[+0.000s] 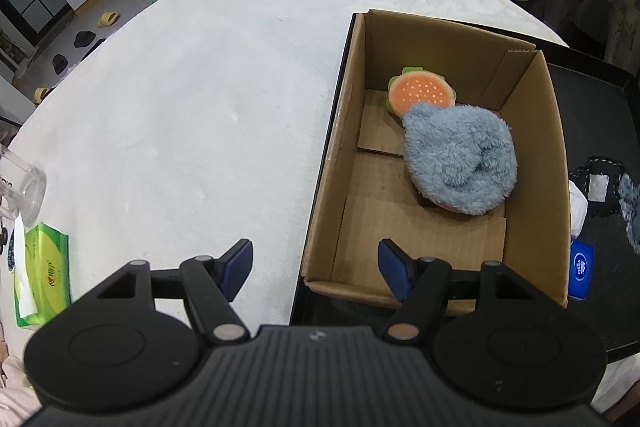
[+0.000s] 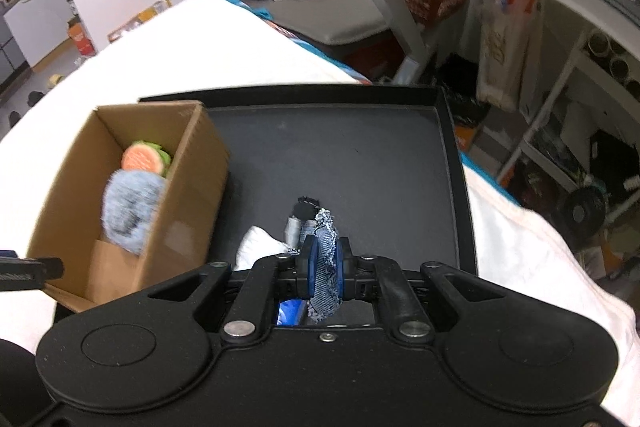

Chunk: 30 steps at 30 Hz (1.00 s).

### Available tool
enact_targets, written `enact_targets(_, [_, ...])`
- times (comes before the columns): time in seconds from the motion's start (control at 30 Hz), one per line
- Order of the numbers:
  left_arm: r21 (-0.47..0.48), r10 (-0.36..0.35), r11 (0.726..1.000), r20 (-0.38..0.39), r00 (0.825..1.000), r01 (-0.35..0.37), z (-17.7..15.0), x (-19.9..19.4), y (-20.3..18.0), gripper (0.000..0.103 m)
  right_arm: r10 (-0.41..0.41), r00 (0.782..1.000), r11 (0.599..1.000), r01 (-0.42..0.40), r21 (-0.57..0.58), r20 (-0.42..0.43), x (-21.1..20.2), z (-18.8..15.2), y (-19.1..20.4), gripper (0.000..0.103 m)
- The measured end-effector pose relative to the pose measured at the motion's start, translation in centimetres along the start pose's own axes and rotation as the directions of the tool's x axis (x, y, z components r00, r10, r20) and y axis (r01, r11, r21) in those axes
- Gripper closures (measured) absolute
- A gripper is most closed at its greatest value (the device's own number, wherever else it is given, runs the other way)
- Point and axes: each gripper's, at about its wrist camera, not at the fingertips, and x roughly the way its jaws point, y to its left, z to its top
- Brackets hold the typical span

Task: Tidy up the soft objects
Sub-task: 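Carry the denim cloth into the box and open the right gripper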

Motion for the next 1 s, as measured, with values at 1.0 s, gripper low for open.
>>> enact_targets(1.0, [-0.045, -0.081, 0.995, 0.070, 0.994, 0.084, 0.3, 0.8, 2.9, 0.040, 0.116, 0.989, 0.982, -0.100, -0.161, 0.094, -1.4, 4.6, 9.2, 0.094])
